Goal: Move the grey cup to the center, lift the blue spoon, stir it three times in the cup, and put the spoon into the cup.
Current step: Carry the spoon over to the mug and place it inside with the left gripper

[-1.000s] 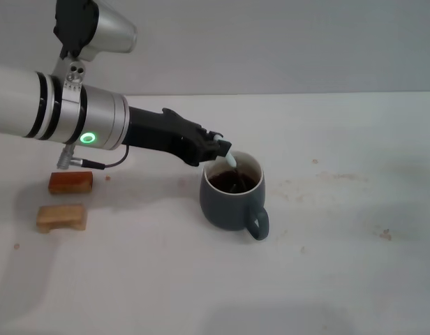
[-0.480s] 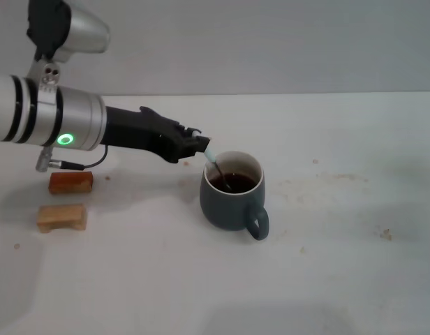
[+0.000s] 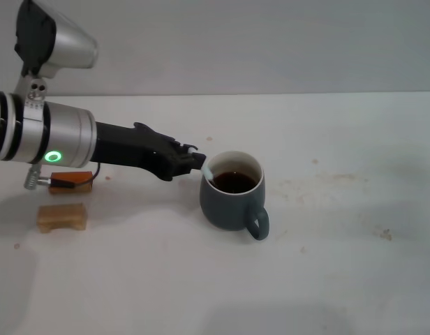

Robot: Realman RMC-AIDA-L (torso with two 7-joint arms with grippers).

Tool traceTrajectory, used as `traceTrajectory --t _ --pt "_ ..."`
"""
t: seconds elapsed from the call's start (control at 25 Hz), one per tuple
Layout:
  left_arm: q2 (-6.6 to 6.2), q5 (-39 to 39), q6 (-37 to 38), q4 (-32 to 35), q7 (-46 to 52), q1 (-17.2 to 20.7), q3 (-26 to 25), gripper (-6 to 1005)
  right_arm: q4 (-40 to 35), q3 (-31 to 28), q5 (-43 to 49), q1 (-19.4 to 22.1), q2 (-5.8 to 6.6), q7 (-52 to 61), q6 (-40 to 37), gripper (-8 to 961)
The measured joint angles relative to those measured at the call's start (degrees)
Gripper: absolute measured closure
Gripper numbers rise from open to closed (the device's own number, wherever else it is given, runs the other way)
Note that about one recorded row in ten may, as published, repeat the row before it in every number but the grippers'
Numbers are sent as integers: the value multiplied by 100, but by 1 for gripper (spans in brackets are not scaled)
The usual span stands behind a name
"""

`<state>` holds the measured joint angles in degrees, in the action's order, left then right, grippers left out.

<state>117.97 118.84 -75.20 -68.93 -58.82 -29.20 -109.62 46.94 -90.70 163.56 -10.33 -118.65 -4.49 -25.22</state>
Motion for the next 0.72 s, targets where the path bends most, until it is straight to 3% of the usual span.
traceTrajectory --t 0.36,0.72 --pt "24 -241 511 311 -41 -291 473 780 11 0 9 22 -9 0 -1 938" --pt "-2 -225 1011 651 -136 -572 435 778 66 9 9 49 -9 0 -1 939"
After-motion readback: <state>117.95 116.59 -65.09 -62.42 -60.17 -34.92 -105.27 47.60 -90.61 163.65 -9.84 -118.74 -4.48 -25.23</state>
